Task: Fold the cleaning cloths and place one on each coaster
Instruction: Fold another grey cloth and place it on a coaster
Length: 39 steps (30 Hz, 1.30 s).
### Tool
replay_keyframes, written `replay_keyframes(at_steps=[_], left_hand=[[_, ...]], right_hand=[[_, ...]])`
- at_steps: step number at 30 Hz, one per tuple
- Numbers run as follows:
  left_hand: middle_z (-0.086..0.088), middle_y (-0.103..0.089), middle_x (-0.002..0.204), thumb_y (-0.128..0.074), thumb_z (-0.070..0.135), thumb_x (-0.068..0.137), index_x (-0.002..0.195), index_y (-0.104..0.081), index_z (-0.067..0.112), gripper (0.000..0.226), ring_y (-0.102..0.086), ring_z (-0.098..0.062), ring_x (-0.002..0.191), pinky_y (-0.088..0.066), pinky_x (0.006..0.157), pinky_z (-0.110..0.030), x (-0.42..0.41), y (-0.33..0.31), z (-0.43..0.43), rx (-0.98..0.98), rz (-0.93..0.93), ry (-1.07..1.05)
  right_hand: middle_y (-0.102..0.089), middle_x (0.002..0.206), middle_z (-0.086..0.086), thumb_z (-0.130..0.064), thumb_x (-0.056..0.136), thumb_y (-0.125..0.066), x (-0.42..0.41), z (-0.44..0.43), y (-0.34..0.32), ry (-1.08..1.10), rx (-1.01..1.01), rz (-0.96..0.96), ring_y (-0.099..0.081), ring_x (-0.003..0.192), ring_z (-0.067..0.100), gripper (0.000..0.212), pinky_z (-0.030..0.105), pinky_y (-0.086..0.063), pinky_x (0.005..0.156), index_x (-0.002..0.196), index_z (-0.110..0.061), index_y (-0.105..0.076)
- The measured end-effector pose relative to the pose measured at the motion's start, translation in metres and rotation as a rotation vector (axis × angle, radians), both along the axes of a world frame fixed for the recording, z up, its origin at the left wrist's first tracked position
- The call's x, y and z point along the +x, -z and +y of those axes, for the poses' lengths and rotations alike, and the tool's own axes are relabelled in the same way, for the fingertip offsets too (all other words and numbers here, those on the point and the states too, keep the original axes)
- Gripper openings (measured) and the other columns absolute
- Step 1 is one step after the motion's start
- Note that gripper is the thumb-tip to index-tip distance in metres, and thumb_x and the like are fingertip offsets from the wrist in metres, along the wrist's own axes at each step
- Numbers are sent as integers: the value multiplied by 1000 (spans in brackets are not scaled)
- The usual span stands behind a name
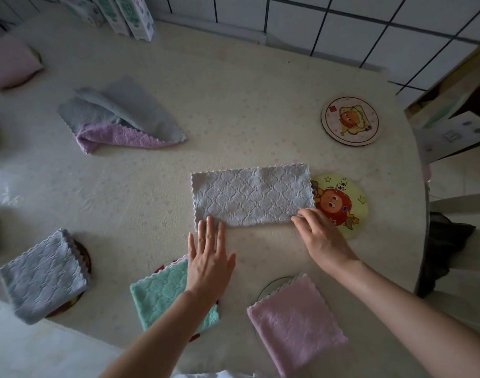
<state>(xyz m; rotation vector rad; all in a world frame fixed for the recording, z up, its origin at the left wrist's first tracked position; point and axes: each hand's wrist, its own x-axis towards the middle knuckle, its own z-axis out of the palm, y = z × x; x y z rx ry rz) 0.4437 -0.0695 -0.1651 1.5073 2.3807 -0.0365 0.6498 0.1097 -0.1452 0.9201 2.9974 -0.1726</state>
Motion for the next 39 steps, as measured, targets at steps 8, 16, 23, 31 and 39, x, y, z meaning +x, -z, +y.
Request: replay_keyframes(at_steps=[8,16,23,31,39], left_hand=[[-15,-7,158,-22,54,91,151,-15,9,76,-5,-32,146,-5,115,-55,-40,1,20,-25,42,132],[-13,8,159,-32,50,96,151,1,7,77,11,-30,145,11,114,-55,-53,-16,54,-73,42,38],[-6,-19,157,-61,39,85,150,-23,16,79,-12,-24,146,-13,118,-48,-1,-16,47,174,-61,352],[-8,-53,138,-53,20,81,127,-59,11,48,-44,-26,133,-39,108,-40,14,-9,22,337,-280,414],[-6,-51,140,-66,7,78,132,-55,12,55,-41,-21,136,-36,110,-36,3,-9,2,306,-453,504]], right_hand=[[-54,85,11,8,66,-51,-30,-2,-11,52,134,-174,-53,77,30,27,38,-48,60,87,-9,-53],[-56,80,8,16,58,-68,-41,-1,-32,26,7,-104,-51,70,25,37,38,-47,61,88,-5,-58],[-64,86,6,2,79,-65,-42,-58,-44,-51,-146,101,-58,76,23,26,37,-51,67,103,-7,-60],[-68,100,4,-14,92,-46,-36,-64,-64,-100,-320,209,-64,89,18,30,31,-54,76,118,-8,-60],[-48,142,2,28,74,-47,-21,-8,-24,-321,-356,-66,-43,133,19,78,36,-36,111,138,-17,-46]])
